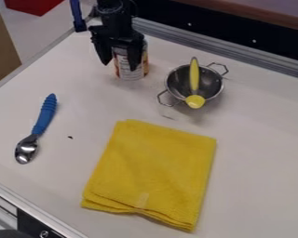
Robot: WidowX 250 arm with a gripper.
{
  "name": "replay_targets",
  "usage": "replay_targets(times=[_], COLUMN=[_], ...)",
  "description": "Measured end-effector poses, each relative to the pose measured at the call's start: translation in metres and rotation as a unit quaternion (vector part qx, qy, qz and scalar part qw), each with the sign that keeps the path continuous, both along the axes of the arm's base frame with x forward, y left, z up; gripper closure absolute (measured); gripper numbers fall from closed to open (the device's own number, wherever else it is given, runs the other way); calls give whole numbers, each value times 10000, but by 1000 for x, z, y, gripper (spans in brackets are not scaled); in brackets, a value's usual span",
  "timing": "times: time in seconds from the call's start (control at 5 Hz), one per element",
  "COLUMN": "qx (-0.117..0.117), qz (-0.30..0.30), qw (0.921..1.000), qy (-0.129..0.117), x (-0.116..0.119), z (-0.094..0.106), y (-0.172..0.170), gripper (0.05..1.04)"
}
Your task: Moved the can to the upper left side of the table
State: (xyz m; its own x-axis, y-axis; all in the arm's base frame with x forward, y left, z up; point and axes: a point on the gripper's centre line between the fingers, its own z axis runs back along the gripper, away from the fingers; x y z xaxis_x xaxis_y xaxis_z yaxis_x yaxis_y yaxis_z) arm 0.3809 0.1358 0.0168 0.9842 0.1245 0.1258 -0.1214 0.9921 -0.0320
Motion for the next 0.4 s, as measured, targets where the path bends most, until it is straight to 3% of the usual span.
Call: replay_targets(times=[0.2,0.4], qx=[129,77], qz=[-166,-116], qw=[9998,9980], qy=[49,623], x=[-32,-70], z=[15,27], y=[-1,-5], gripper=[87,87])
